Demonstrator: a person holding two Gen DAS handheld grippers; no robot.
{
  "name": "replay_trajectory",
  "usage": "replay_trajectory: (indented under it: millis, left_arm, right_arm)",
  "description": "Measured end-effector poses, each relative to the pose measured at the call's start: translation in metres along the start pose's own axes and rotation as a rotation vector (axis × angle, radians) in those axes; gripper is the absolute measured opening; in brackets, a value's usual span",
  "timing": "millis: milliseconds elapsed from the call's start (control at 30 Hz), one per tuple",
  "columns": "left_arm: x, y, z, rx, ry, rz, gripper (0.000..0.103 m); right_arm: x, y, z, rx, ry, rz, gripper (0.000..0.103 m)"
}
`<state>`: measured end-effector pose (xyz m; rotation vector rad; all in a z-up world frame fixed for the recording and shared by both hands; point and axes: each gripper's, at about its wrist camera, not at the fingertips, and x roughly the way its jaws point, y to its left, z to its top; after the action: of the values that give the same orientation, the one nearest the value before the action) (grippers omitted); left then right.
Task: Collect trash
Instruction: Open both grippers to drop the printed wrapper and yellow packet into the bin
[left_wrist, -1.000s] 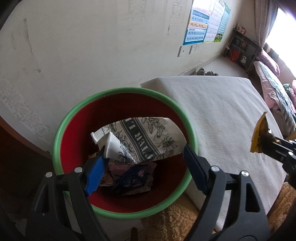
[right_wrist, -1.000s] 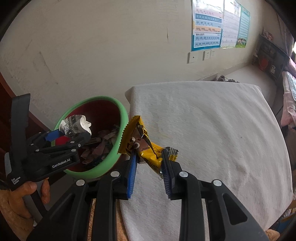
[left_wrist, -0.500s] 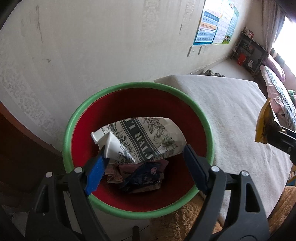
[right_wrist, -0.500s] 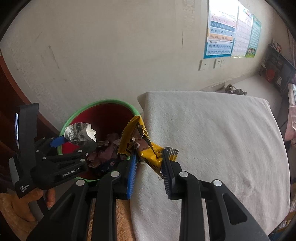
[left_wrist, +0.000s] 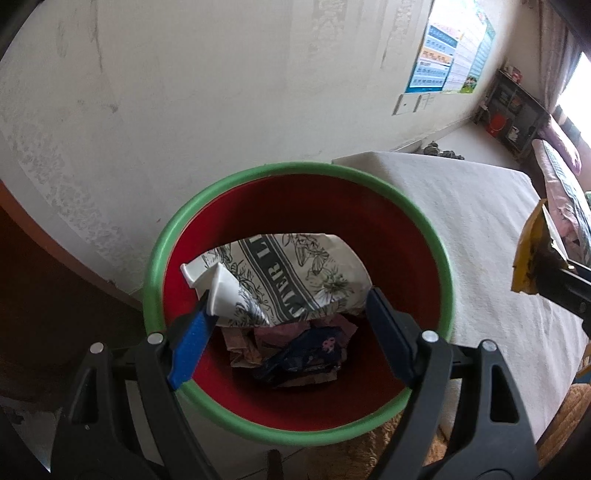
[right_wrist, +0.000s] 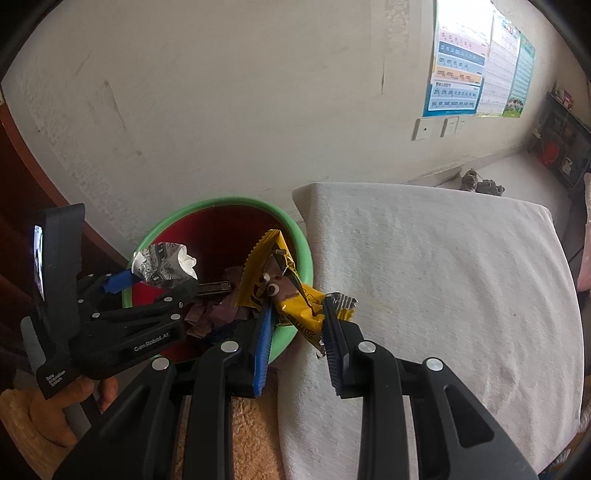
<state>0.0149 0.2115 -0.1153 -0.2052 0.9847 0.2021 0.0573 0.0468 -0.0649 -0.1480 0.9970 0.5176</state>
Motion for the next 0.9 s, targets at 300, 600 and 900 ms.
replay_trajectory:
  millis: [300, 600, 900]
  left_arm:
    - [-0.012, 0.022, 0.002, -0.059, -0.050, 0.017, 0.090]
    - [-0.030, 0.041, 0.009, -0.128, -0.129, 0.061, 0.093]
    - [-0.034, 0.045, 0.009, -0.138, -0.143, 0.076, 0.094]
  right_arm:
    - [0.009, 0.008, 0.006, -0.020, 0.017, 0.025, 0.027]
    - [0.018, 0.018, 0.008, -0.041, 0.034, 0.054, 0.028]
    - [0.024, 0.027, 0.017, -0.025, 0.028, 0.121, 0.042]
